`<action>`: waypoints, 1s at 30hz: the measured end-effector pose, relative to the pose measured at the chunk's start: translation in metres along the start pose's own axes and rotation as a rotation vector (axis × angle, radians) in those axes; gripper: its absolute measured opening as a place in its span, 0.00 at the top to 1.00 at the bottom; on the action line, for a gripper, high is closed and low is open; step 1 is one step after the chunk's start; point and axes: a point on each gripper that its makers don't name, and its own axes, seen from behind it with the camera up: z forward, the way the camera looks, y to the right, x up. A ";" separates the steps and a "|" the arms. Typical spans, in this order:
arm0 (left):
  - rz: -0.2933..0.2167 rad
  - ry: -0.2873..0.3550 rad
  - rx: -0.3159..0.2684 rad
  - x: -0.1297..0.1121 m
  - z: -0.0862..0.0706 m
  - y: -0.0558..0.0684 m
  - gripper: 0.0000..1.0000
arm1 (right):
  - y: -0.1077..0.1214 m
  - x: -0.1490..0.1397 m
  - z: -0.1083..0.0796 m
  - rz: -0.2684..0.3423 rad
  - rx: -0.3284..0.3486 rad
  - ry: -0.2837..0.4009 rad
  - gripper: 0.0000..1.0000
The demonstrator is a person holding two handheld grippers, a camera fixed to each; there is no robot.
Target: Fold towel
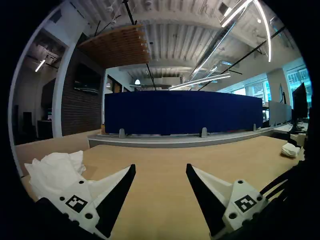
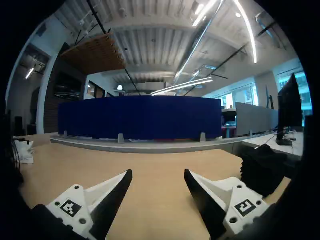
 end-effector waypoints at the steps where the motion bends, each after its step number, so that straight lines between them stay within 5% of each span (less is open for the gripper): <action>1: 0.000 0.000 0.000 0.000 0.000 0.000 0.06 | 0.000 0.000 0.000 0.000 0.000 0.000 0.00; 30: 0.000 0.000 0.000 0.000 0.000 0.000 0.06 | 0.000 0.002 0.002 0.000 0.000 -0.001 0.00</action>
